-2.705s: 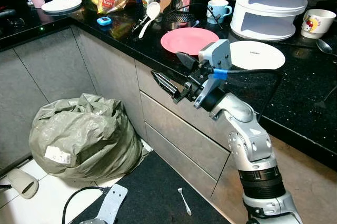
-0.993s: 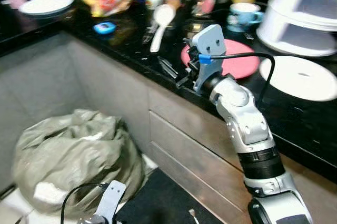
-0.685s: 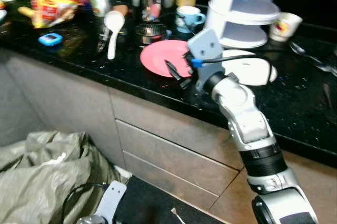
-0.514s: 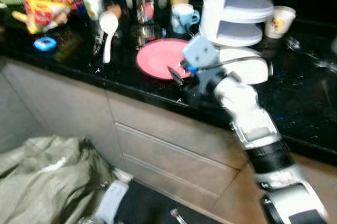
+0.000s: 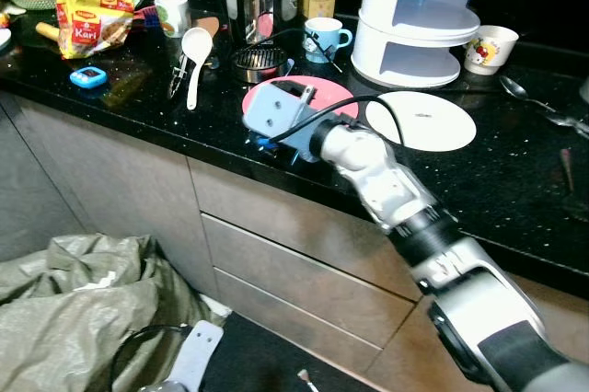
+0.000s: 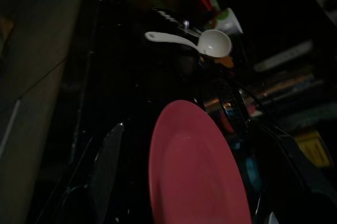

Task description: Kitchen organization

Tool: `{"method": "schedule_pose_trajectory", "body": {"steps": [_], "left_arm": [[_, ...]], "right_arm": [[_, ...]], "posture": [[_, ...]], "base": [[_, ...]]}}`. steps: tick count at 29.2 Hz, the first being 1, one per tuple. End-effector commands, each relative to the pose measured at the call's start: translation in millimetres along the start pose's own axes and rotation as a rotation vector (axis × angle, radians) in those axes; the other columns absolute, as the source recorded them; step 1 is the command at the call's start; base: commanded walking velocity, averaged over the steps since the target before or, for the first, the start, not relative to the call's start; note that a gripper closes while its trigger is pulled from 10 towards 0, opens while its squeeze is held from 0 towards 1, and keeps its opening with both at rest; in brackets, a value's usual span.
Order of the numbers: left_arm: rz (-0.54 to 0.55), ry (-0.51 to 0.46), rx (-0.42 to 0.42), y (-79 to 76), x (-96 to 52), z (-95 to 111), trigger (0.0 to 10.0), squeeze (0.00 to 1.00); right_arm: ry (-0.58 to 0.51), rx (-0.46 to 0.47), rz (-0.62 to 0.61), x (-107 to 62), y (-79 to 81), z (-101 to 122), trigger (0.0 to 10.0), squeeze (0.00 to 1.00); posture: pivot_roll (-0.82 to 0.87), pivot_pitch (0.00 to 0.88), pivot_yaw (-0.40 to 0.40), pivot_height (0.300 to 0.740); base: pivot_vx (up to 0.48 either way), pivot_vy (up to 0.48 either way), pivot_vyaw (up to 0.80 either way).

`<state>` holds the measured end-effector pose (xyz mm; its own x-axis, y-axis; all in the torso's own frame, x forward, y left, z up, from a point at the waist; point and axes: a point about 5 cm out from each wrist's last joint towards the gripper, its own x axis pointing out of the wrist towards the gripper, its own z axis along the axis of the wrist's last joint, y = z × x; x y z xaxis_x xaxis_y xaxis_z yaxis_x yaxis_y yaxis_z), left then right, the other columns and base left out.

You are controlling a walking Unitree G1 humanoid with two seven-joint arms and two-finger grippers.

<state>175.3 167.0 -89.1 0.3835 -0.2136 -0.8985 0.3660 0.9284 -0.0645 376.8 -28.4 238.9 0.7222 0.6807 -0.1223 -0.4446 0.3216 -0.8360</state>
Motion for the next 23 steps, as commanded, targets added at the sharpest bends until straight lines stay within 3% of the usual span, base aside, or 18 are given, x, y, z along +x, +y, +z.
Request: {"method": "schedule_pose_trajectory", "body": {"steps": [1,5,9,13,15,23], "left_arm": [[-0.003,0.004,0.002,-2.6,0.6,-2.1,10.0,0.00],[-0.008,0.009,-0.003,-4.5,0.9,-5.1,10.0,0.00],[-0.013,0.011,-0.002,-5.4,0.8,-7.1,10.0,0.00],[-0.018,0.010,-0.005,-6.2,0.8,-8.3,10.0,0.00],[-0.020,0.009,-0.005,-6.6,0.9,-8.7,10.0,0.00],[-0.024,0.001,-0.016,-7.8,1.1,-8.7,10.0,0.00]], "right_arm": [[0.024,-0.077,0.052,4.7,4.2,0.5,10.0,0.00],[0.085,-0.186,0.130,10.3,6.4,-1.2,10.0,0.00],[0.159,-0.237,0.138,9.3,3.1,-8.8,10.0,0.00],[0.230,-0.227,0.095,7.4,-8.3,-17.2,10.0,0.00],[0.278,-0.179,0.083,5.3,-13.1,-23.9,10.0,0.00],[0.406,-0.210,0.090,-5.9,-23.1,-43.0,10.0,0.00]], "posture": [[0.03,0.000,-0.023,0.740],[0.02,0.000,-0.027,0.740],[0.02,0.000,-0.025,0.740],[0.02,0.006,-0.019,0.740],[0.02,0.009,-0.018,0.740],[0.01,0.019,-0.014,0.740]], "base": [[0.000,0.000,0.00],[0.000,0.000,0.00],[0.000,0.000,0.00],[0.000,0.000,0.00],[0.000,0.000,0.00],[0.000,0.000,0.00]]}}
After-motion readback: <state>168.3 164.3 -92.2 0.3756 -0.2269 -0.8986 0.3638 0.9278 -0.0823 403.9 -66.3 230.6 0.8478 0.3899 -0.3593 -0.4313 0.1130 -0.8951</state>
